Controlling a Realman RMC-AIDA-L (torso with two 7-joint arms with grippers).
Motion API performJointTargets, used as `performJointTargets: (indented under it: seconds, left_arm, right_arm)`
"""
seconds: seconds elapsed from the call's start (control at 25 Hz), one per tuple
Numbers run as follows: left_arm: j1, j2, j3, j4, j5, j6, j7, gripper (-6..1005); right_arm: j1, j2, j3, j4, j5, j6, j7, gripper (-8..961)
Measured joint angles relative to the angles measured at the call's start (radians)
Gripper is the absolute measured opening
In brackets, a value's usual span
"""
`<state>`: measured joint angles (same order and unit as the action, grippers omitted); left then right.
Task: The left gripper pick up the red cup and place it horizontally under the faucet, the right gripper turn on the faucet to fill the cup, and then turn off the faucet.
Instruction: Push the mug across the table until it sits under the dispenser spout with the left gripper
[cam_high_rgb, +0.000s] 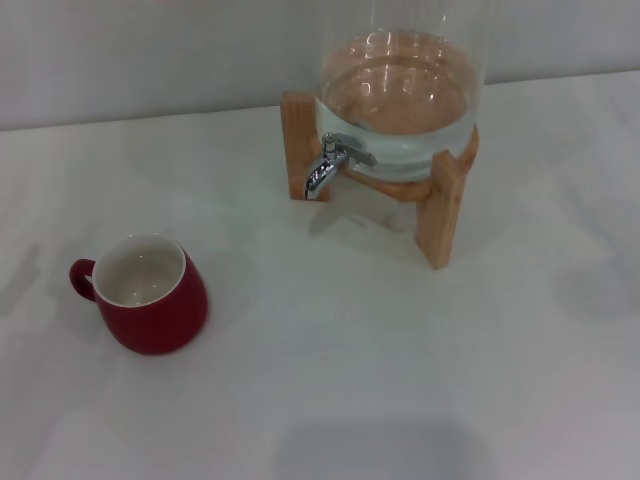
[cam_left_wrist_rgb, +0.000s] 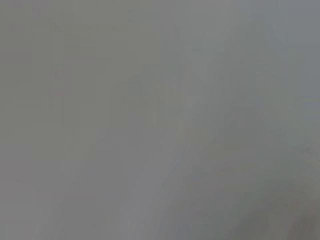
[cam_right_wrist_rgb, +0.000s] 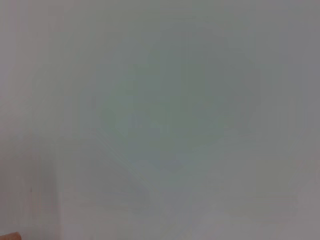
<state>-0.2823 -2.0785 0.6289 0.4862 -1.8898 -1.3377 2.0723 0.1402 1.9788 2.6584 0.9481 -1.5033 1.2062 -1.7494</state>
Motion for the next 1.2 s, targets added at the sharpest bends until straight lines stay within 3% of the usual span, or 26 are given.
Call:
performJointTargets:
  seconds: [0.52,0.76,1.2]
  left_arm:
    - [0.026,-0.006,0.000,-0.008,0.009,-0.006,0.057,888]
    - [0.042,-0.007,0.001,-0.095,0.010,-0.007,0.148,888]
    - [0.006,-0.006,0.003,-0.204,0.016,0.055,0.294,888]
  right_arm:
    - [0.004,-0.002,0.000,-0.003,0.000,-0.003,-0.002,721]
    - [0.011,-0.002,0.000,-0.003,0.000,-0.019,-0.002,721]
    - [0.018,-0.003,0.000,-0.005,0.000,-0.024,0.000,722]
